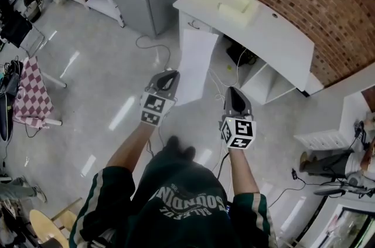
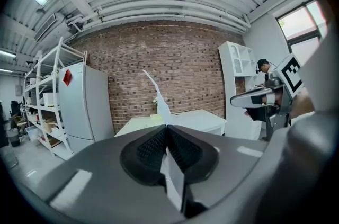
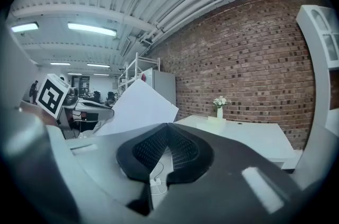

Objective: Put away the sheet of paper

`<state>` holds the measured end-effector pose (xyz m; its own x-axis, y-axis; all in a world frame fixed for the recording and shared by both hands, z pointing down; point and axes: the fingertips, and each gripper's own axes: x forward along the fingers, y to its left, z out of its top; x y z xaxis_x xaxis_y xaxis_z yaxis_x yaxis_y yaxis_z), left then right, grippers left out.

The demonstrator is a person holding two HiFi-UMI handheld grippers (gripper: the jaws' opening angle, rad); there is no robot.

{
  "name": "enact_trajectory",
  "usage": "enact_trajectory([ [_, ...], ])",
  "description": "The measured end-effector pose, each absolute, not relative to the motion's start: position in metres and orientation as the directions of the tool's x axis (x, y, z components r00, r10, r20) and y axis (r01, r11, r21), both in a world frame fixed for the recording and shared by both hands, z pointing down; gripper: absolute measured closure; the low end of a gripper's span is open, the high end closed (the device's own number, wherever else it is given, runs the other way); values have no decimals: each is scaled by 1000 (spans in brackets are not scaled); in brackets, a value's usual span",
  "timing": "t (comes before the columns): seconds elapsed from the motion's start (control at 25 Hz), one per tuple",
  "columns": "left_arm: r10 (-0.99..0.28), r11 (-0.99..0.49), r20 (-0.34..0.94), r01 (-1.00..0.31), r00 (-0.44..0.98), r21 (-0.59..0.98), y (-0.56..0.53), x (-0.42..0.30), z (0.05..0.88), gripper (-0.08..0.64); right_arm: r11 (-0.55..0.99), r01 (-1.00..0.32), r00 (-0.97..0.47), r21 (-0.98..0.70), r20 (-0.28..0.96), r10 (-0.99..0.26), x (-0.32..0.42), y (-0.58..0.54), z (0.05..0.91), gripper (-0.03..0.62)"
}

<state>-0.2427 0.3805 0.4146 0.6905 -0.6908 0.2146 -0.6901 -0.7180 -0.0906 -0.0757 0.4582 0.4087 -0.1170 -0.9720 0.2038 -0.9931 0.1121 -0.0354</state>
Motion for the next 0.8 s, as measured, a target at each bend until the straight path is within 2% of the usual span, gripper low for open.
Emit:
enact_trajectory([
  [0.36,-702,-708,202,-699,683,-95,370,-235,421,545,122,-992,-128,-42,200,-971,-68,450,414,592],
  [0.8,-687,-722,200,-688,699,-76,310,-217,427,545,124,-992,-127,-30,205,-971,-60,388,420,592],
])
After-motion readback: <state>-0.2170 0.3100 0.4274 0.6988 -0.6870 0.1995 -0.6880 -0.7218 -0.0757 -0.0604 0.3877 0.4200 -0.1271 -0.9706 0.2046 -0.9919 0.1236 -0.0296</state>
